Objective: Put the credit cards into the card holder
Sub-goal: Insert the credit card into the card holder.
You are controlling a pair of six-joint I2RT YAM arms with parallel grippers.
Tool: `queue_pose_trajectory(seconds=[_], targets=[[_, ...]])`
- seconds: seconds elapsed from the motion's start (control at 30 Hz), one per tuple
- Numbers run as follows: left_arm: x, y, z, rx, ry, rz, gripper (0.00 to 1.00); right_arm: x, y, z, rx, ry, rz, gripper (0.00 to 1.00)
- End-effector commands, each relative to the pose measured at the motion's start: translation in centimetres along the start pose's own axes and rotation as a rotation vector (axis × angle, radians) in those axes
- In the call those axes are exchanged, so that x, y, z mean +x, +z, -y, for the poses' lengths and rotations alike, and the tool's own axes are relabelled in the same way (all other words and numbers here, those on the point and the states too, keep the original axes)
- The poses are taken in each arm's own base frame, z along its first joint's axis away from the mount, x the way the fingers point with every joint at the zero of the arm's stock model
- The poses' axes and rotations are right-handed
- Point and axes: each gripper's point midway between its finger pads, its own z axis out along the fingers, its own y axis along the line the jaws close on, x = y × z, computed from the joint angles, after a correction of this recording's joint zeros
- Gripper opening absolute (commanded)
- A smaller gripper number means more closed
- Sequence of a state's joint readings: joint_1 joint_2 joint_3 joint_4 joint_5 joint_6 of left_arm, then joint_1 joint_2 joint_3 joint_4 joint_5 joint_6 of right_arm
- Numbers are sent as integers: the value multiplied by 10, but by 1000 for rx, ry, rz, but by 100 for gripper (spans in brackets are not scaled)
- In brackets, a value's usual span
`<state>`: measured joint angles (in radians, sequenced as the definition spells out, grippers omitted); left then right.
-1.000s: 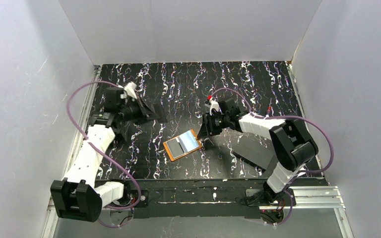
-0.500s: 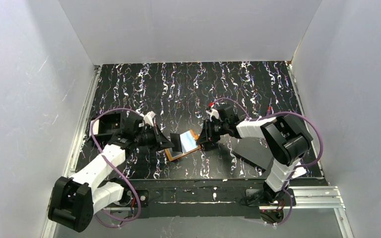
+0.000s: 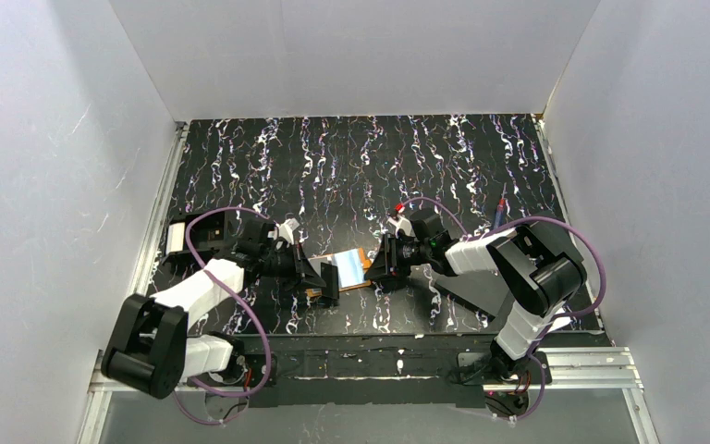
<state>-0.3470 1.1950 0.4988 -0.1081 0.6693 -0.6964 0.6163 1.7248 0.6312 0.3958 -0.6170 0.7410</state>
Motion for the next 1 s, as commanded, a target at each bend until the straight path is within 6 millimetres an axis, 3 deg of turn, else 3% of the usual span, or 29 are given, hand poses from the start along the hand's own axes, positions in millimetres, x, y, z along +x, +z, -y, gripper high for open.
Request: queue_pose_trajectory(seconds=[0.0,0.7,0.97], targets=[[7,5,1,26,-6,-86,0,3,0,12,65,-25,-13,42],[0,20,-14,-31,-56,-120,0,4,3,11,50,-40,-32,43],[-15,35,-15,-4,-69,-80,0,4,4,8,32,-47,-42,42]])
